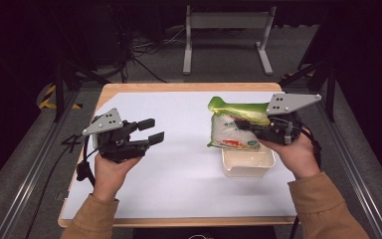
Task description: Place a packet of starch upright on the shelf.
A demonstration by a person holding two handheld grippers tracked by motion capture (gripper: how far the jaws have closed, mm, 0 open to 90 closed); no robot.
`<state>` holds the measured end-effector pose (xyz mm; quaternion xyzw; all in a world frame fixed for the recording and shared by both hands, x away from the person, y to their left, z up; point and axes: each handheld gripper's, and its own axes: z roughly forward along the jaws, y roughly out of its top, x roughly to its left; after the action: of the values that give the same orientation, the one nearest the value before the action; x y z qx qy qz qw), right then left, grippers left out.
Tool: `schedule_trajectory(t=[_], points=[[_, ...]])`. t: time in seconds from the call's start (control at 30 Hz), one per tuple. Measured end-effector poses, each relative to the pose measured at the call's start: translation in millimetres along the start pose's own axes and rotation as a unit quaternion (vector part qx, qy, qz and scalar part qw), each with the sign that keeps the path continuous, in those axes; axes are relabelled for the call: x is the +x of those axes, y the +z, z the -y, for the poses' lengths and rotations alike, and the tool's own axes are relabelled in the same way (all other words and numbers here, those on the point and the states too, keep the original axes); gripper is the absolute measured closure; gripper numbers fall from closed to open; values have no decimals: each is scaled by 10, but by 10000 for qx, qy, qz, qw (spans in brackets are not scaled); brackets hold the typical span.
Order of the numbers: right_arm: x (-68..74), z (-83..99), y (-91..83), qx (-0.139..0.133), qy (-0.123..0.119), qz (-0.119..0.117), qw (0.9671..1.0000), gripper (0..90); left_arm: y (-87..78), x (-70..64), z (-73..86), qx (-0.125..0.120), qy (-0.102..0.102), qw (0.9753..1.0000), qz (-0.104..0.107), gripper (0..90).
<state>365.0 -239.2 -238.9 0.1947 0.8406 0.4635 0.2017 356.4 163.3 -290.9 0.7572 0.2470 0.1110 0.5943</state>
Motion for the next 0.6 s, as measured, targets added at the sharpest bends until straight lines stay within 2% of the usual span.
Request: schedule_trajectory(t=[0.23,0.6], points=[[-62,42,-106,102,48,74,9999,823,37,3,13,78,-20,10000,13,449],[-102,110,-156,527,86,119,9985,823,51,14,24,115,-50,9999,9,448]])
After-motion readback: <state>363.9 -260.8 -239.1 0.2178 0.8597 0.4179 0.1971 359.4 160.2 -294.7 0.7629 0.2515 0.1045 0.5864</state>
